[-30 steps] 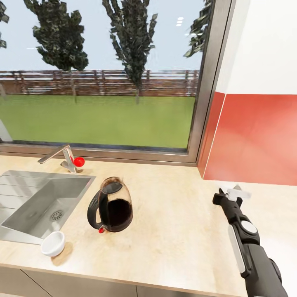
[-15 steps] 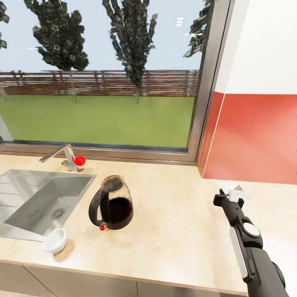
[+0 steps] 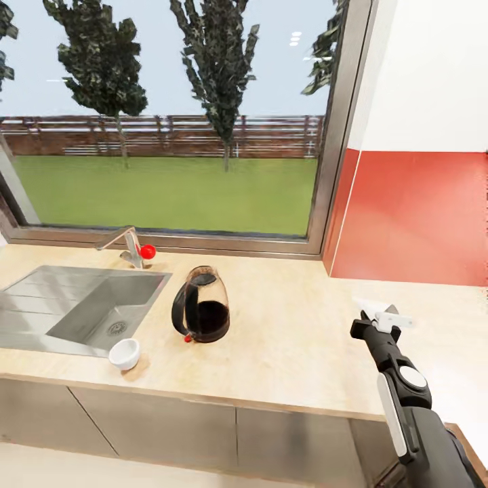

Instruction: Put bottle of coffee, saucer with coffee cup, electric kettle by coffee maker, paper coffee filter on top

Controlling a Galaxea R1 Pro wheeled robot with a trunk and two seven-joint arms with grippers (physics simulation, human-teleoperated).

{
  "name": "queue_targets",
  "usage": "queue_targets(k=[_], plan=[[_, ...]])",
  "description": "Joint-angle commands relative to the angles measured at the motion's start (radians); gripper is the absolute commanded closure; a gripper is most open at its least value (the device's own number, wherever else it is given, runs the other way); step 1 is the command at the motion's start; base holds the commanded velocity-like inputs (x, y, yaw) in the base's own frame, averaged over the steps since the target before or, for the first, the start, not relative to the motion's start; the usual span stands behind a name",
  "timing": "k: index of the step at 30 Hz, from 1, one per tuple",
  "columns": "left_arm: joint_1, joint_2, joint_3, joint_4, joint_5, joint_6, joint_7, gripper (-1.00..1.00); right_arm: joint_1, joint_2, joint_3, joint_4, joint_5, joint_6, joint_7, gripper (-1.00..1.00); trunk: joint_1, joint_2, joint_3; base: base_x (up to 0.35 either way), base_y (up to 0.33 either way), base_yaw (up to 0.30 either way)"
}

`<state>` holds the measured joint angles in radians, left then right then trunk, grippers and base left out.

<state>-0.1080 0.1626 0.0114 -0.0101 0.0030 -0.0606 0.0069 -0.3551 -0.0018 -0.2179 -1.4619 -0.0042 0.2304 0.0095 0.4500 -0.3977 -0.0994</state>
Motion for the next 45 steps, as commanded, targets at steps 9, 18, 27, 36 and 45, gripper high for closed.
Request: queue_targets(k=[9,18,27,36,45], plan=[[-0.001,0.000,0.001,0.001,0.001,-0.004,0.001,-1.00,-0.001,0.000,0.000,0.002,0.000,0.006,-0.006,1.00,0.000,-0.002,-0.002,-0.329,0.083,0.174],[-0.001,0.000,0.001,0.001,0.002,-0.004,0.001,-1.00,-0.001,0.000,0.000,0.003,0.000,0.006,-0.006,1.00,0.000,-0.002,-0.002,-0.330,0.082,0.273],[-0.001,-0.001,0.001,0.001,0.002,-0.002,0.001,-1.00,-0.001,0.000,0.001,0.004,-0.001,0.007,-0.006,1.00,0.000,-0.002,0.003,-0.335,0.008,0.272],[-0.001,-0.011,0.001,0.001,0.002,-0.002,0.001,-1.00,-0.001,0.000,0.002,0.005,-0.002,0.007,-0.006,1.00,0.000,-0.002,0.004,-0.336,0.000,0.275],[-0.001,-0.019,0.001,0.001,0.000,-0.002,0.001,-1.00,-0.001,0.000,0.002,0.006,-0.002,0.007,-0.006,1.00,0.000,-0.002,0.004,-0.317,0.108,0.277]])
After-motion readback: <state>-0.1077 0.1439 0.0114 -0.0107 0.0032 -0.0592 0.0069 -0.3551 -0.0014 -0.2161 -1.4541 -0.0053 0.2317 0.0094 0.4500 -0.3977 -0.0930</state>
